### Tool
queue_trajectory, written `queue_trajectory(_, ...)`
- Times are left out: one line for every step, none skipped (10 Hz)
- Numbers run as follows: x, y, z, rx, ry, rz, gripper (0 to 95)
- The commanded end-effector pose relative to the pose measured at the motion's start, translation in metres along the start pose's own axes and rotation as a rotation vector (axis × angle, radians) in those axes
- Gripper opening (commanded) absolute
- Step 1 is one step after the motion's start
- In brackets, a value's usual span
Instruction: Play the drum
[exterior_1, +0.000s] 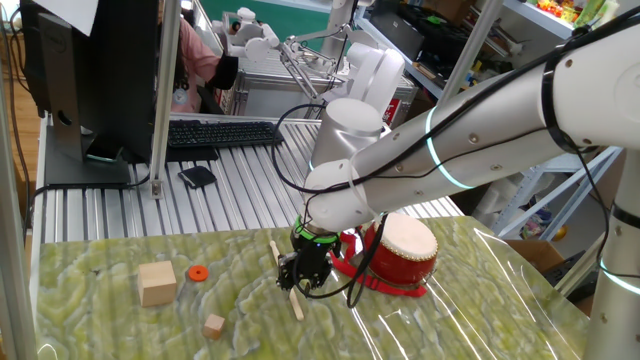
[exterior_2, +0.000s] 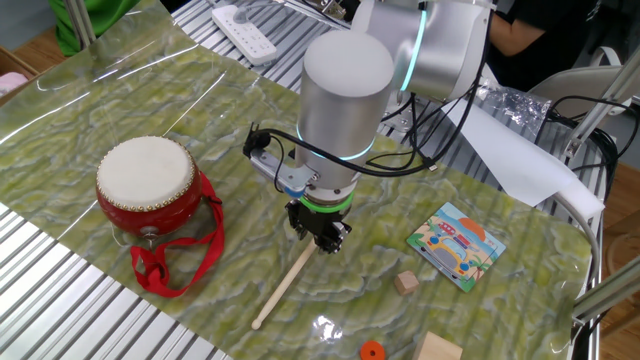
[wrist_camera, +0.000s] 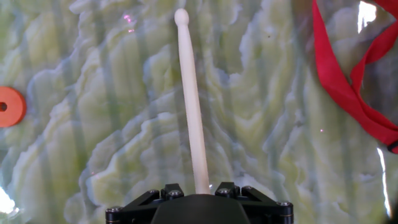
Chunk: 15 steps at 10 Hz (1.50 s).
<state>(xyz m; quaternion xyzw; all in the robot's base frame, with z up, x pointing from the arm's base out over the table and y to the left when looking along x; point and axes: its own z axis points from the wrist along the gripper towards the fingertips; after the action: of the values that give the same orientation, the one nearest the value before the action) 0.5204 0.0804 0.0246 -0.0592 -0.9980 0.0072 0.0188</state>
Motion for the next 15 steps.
queue_trajectory(0.000, 0.000, 0.000, 0.000, -0.001, 0.002, 38.0)
queue_trajectory(0.000, 0.000, 0.000, -0.001, -0.002, 0.008, 38.0)
queue_trajectory(0.000, 0.000, 0.001, -0.001, -0.001, 0.009, 38.0)
queue_trajectory(0.000, 0.000, 0.001, -0.001, -0.001, 0.009, 38.0)
queue_trajectory(0.000, 0.000, 0.001, -0.001, -0.001, 0.007, 38.0)
queue_trajectory(-0.001, 0.001, 0.002, -0.001, 0.002, 0.008, 38.0)
queue_trajectory(-0.002, 0.001, 0.004, -0.003, 0.002, 0.009, 38.0)
queue_trajectory(-0.004, 0.003, 0.009, -0.004, 0.002, 0.013, 38.0)
queue_trajectory(-0.005, 0.004, 0.013, -0.004, -0.001, 0.021, 38.0)
queue_trajectory(-0.006, 0.004, 0.014, -0.004, -0.001, 0.025, 38.0)
queue_trajectory(-0.006, 0.004, 0.014, -0.003, -0.001, 0.027, 38.0)
queue_trajectory(-0.006, 0.004, 0.014, -0.004, 0.000, 0.037, 38.0)
queue_trajectory(-0.006, 0.004, 0.014, -0.004, 0.000, 0.037, 38.0)
queue_trajectory(-0.005, 0.004, 0.015, -0.004, 0.001, 0.031, 38.0)
queue_trajectory(-0.005, 0.004, 0.015, -0.006, 0.002, 0.032, 38.0)
